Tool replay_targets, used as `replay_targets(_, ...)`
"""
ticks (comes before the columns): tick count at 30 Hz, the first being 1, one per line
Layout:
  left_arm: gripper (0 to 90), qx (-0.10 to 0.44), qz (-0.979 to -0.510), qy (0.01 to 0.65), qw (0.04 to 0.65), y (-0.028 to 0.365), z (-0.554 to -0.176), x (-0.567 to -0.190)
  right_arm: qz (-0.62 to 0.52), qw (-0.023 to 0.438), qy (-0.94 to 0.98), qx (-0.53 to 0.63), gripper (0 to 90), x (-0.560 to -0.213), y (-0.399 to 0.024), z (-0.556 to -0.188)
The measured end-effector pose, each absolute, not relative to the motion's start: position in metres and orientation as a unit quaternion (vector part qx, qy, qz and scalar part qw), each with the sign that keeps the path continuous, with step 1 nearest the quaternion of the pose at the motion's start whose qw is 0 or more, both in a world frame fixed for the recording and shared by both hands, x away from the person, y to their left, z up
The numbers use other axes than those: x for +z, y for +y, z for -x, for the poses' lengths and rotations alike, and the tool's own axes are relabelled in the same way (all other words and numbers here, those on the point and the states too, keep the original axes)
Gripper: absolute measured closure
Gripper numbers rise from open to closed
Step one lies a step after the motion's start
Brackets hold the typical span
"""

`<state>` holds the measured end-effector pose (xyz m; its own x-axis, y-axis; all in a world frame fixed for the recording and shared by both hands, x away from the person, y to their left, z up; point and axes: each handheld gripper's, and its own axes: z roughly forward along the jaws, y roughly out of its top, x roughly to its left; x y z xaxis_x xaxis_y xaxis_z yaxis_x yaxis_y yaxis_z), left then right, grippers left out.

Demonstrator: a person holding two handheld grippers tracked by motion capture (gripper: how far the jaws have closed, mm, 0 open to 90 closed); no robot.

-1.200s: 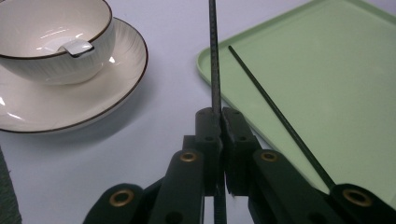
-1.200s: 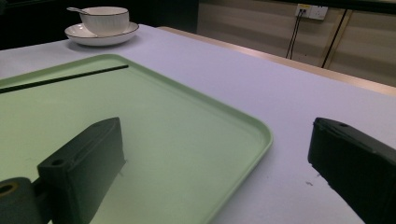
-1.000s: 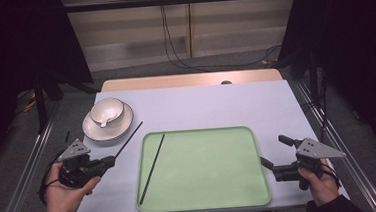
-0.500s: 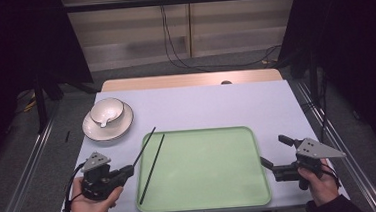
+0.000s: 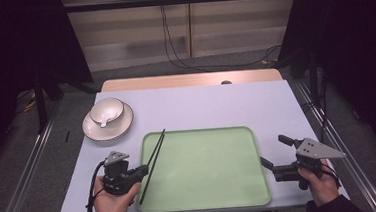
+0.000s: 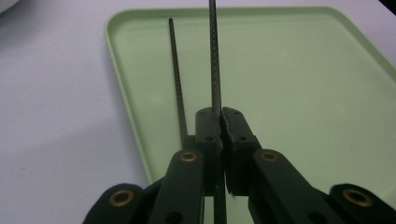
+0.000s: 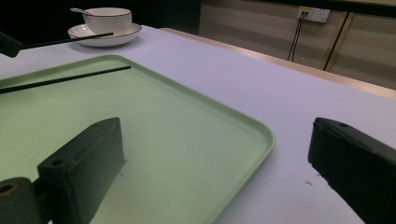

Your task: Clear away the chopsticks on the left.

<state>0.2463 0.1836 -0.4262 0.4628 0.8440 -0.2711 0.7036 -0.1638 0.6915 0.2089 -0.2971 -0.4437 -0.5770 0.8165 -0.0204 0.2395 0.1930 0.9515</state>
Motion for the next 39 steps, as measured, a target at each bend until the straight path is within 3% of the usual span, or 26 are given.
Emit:
replay_targets(23,86.0,0.067,-0.783,0.51,0.349,0.147,-0.264,-0.457,-0.367,0.275,0.722,0.518,3.1,-0.444,-0.296,-0.209)
replay_targets(39,82.6,0.058,-0.782,0.517,0.344,0.147,-0.267,-0.465,-0.366,0.273,0.722,0.519,3.1,-0.444,-0.296,-0.208)
